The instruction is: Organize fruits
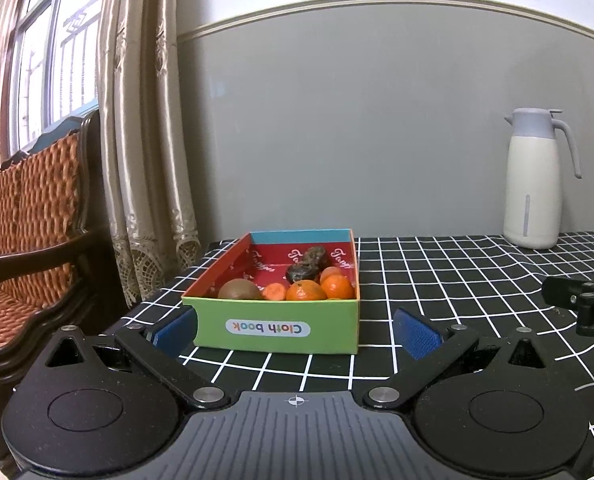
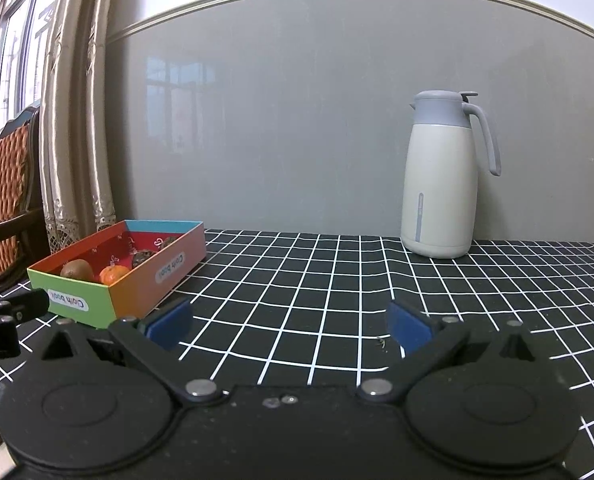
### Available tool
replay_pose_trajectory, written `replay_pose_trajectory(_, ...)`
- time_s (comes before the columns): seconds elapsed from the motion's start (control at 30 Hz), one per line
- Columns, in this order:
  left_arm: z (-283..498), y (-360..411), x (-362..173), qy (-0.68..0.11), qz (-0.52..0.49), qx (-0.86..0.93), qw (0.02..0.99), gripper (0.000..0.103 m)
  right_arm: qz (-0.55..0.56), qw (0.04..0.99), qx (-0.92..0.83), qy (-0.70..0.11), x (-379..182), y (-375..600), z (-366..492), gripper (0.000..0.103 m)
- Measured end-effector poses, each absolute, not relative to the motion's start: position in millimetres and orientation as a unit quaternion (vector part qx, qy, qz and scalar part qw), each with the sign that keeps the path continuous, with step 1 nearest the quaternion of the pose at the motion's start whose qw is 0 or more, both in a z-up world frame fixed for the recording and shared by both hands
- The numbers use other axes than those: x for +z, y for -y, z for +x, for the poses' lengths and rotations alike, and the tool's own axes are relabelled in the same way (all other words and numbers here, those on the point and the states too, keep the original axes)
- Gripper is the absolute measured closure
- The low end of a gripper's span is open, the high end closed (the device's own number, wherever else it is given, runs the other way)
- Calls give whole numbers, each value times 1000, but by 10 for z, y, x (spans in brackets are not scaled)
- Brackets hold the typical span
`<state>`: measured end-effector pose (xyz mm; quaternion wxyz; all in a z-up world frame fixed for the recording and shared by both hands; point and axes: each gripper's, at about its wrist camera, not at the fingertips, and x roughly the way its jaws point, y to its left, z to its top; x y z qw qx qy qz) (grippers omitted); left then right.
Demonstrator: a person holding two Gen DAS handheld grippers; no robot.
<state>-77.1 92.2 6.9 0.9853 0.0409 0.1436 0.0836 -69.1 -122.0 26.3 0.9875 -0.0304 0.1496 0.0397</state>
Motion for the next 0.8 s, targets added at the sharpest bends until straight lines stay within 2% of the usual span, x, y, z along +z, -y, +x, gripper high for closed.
replay_pose_trajectory(0.8, -746, -972, 85, -147, 25, 70, 986, 0, -33, 987, 39, -152, 255, 1225, -678, 0)
